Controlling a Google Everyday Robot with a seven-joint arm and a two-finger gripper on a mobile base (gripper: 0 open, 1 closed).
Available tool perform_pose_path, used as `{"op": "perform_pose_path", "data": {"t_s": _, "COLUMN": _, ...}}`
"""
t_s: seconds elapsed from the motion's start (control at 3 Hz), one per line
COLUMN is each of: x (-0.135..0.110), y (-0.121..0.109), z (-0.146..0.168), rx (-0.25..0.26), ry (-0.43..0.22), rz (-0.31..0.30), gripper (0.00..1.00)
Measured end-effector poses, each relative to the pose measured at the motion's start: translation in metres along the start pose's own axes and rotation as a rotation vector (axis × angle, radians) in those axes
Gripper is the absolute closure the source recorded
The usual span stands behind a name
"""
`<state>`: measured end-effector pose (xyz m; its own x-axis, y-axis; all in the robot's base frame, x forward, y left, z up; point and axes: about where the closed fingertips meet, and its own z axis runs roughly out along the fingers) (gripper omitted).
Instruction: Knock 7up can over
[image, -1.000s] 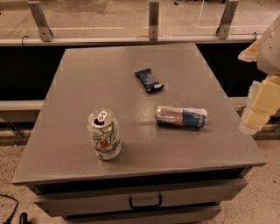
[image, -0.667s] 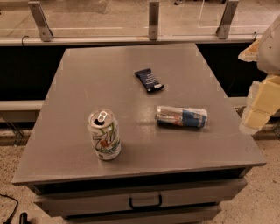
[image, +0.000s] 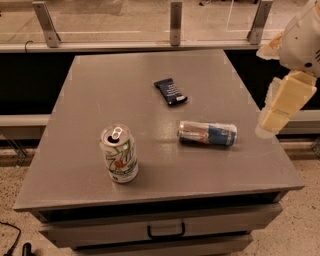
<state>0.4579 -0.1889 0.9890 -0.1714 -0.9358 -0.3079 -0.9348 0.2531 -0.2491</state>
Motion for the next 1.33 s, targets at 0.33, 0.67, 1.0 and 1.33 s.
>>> {"op": "perform_pose_path", "data": {"t_s": 0.33, "x": -0.039, "y": -0.008, "z": 0.003, "rx": -0.02, "ry": -0.12, "rz": -0.042, "gripper": 0.0}}
{"op": "perform_pose_path", "data": {"t_s": 0.67, "x": -0.085, "y": -0.005, "z": 0.008, "rx": -0.055, "ry": -0.257, "rz": -0.09, "gripper": 0.0}}
{"op": "perform_pose_path", "data": {"t_s": 1.0, "x": -0.134, "y": 0.006, "z": 0.022, "rx": -0.102, "ry": -0.347, "rz": -0.136, "gripper": 0.0}}
{"op": "perform_pose_path", "data": {"t_s": 1.33, "x": -0.171, "y": 0.023, "z": 0.045, "rx": -0.151, "ry": -0.403, "rz": -0.171, "gripper": 0.0}}
